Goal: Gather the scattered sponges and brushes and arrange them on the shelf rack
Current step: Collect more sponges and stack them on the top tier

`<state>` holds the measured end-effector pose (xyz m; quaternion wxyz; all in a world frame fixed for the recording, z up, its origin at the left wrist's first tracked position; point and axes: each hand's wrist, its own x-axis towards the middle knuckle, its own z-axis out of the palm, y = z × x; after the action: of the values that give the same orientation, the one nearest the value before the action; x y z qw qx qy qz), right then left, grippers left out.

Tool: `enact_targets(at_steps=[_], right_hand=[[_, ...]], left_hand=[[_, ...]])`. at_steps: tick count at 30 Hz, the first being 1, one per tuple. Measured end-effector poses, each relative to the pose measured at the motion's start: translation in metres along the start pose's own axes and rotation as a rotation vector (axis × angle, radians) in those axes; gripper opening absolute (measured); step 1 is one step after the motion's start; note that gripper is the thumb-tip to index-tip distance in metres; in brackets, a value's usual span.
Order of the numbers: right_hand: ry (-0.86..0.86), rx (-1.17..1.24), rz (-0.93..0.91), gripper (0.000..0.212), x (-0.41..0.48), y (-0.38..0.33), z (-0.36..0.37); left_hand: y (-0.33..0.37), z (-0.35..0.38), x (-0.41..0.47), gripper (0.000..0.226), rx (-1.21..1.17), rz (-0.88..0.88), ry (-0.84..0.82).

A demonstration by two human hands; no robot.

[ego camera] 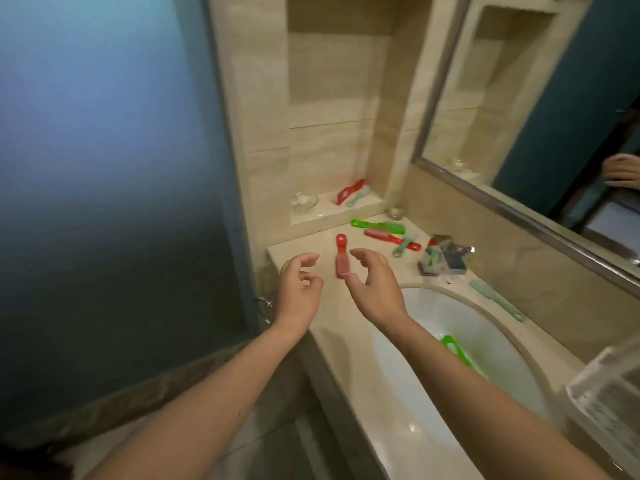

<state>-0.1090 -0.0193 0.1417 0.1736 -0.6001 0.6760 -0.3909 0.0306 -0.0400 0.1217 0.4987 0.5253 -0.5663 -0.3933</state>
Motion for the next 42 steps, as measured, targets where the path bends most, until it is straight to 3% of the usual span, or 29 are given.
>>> enact_targets(at_steps=[15, 32, 42], right_hand=[[-0.475, 0.029, -0.137, 0.049, -0.046, -0.082, 0.177], [-0.602, 0.05, -0.078, 0.046, -0.211, -0.222, 0.395], [-0.745, -0.008, -0.052, 0.043, -0.283, -0.278, 0.472]], left_hand=[[-0.097, -0.183, -0.054, 0.043, 0.115, -0.241, 0.327], [-0.2, -0.458, -0.161, 0.043, 0.241, -0.421, 0.32], [-0.251, -0.578, -0.223, 0.036, 0.261, -0.567, 0.372]])
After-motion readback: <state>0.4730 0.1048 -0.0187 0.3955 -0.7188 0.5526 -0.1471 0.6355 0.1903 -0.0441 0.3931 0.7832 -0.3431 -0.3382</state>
